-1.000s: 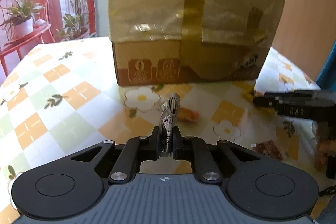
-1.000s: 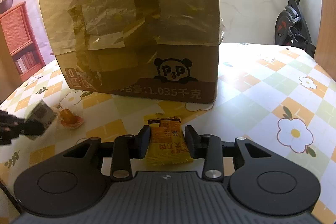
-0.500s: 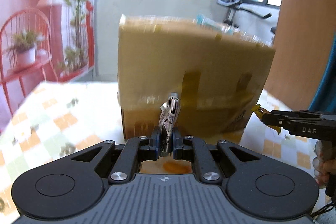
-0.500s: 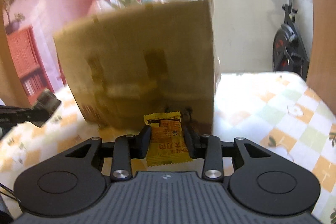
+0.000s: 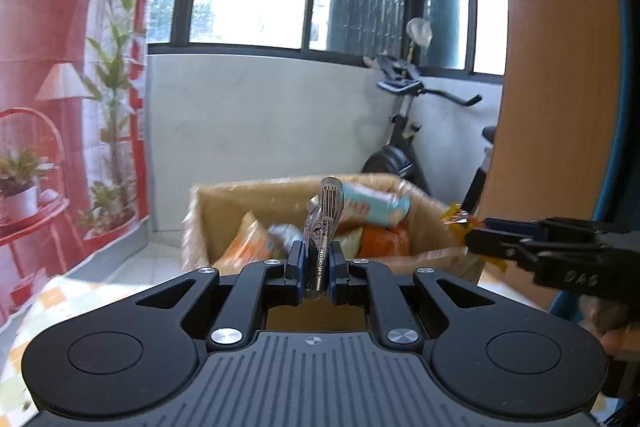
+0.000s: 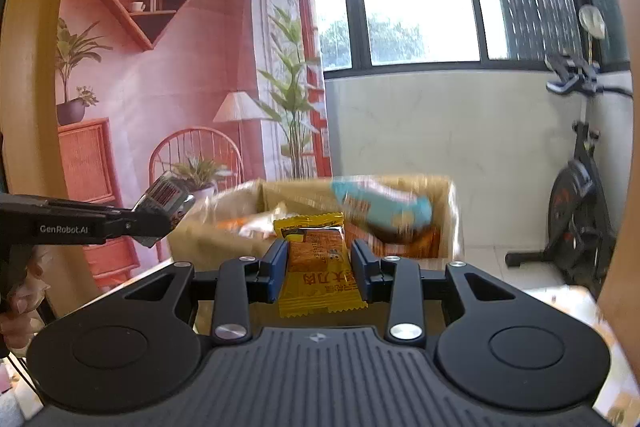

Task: Organize snacks
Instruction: 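Lift the wafer packet and silver snack and carry them over the box, then open both tools to drop the wafer packet and silver snack into the box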

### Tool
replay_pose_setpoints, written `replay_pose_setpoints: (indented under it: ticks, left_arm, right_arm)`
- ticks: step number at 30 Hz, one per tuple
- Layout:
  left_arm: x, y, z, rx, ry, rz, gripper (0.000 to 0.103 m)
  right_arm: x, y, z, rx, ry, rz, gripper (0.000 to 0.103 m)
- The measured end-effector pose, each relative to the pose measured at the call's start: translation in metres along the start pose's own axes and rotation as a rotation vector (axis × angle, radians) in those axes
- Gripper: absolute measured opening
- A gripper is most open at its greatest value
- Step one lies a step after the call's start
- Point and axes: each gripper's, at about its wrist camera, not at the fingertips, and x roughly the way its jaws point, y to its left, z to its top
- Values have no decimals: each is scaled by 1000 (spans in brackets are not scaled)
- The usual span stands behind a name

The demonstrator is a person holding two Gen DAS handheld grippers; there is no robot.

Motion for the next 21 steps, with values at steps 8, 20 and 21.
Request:
replay_pose_setpoints:
  ticks: [8, 20, 21]
  left_arm:
    - [72, -11, 22, 18, 55, -56, 13]
    - [96, -5, 14, 54, 117, -67, 57]
    - [94, -4, 14, 53, 124, -63, 57]
  right_arm:
    - [48, -18, 21, -19, -7, -82, 37]
    - [78, -37, 9, -6, 81, -148, 39]
    - [77, -36, 8, -4, 83, -153, 40]
